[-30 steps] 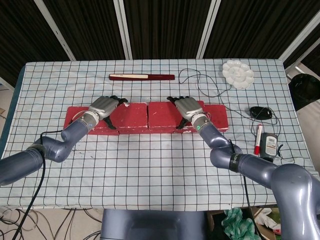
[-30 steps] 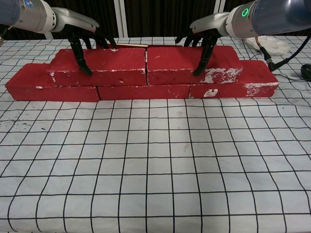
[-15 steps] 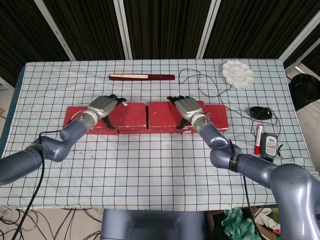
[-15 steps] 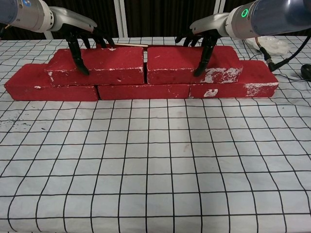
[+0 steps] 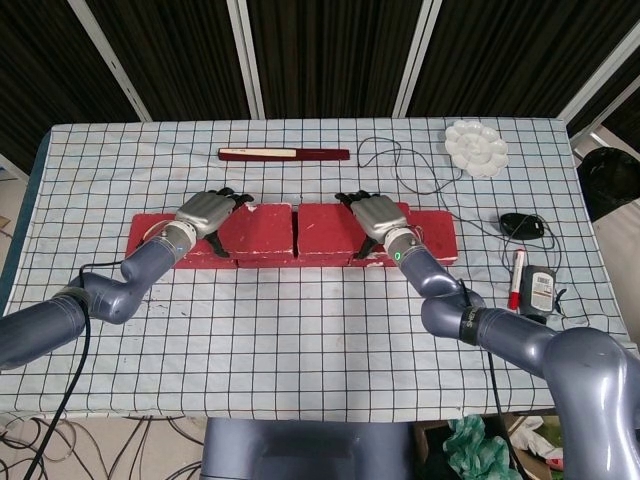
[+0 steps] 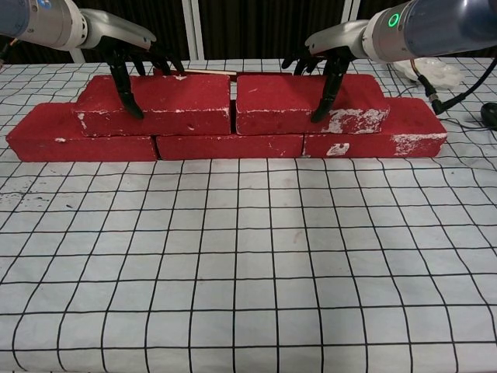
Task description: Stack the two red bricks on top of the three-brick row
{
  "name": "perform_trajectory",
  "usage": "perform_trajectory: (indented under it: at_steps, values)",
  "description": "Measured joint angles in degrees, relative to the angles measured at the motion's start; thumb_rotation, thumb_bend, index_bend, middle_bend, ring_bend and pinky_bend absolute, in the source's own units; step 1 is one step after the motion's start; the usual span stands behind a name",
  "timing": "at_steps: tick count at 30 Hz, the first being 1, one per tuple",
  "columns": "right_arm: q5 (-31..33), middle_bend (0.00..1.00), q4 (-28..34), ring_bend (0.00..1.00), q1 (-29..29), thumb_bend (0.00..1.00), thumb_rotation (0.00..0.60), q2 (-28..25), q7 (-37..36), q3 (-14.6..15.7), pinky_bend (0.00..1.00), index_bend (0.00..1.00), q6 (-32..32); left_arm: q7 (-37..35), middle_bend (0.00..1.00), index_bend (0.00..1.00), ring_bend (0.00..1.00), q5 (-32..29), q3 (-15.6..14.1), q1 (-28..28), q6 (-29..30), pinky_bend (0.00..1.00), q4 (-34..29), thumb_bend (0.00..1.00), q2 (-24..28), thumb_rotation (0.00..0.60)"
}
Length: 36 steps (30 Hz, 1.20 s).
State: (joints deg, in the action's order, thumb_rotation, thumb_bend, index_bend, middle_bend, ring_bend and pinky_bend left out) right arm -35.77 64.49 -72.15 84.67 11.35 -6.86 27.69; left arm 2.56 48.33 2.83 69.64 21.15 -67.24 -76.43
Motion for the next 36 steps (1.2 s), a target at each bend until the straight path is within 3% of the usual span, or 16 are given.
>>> perform_trajectory:
  at_steps: [36]
  values:
    - [-1.4,0.09,-0.4,0.04,0.4,0.0,0.6,0.3,-1.0,-0.6,0.15,0.01,-0.3,-0.2,0.14,0.08,0.0,-1.7,-0.3,0.8,-0.2,0.11,-0.4,0.0,-0.2,0.6]
